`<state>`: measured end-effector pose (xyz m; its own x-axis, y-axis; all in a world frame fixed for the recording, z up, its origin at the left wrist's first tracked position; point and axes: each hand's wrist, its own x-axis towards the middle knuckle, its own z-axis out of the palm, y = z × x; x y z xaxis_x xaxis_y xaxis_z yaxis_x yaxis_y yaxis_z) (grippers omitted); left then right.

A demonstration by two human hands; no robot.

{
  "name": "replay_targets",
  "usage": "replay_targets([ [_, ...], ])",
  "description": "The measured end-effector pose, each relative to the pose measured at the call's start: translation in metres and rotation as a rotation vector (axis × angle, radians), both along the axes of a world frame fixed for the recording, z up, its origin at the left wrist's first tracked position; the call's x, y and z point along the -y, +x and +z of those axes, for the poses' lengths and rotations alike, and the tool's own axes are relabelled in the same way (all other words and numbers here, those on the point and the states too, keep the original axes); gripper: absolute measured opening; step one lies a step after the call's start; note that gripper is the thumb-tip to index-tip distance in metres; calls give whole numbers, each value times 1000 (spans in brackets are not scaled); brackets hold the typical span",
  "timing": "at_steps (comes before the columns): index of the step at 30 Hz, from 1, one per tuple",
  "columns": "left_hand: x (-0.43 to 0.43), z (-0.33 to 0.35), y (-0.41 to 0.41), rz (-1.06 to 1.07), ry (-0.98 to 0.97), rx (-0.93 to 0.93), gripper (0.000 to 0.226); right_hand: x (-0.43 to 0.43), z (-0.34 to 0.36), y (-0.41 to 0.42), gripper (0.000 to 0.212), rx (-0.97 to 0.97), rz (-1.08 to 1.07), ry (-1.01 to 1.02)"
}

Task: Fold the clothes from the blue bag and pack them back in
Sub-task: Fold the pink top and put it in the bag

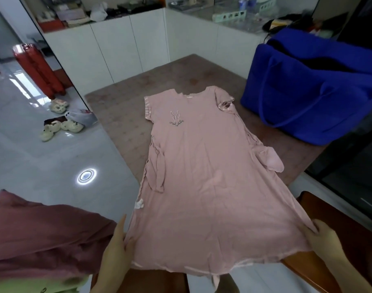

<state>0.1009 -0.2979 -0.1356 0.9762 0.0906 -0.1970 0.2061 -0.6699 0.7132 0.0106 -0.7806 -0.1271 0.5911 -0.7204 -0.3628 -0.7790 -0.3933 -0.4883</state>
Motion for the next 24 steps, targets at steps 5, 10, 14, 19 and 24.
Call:
replay_targets([
  [5,-3,-3,-5,19,-17,4,65,-4,-1,-7,23,-34,48,-36],
  [10,-1,-4,-4,19,-6,11,70,-6,5,7,15,-84,88,-29],
  [14,-4,-6,-2,-2,-30,-9,70,5,14,69,32,4,122,14],
  [19,6,-11,10,99,-225,-56,68,30,19,170,42,199,58,-14],
  [24,2,-5,6,103,-115,45,101,56,-2,221,59,72,192,-67],
])
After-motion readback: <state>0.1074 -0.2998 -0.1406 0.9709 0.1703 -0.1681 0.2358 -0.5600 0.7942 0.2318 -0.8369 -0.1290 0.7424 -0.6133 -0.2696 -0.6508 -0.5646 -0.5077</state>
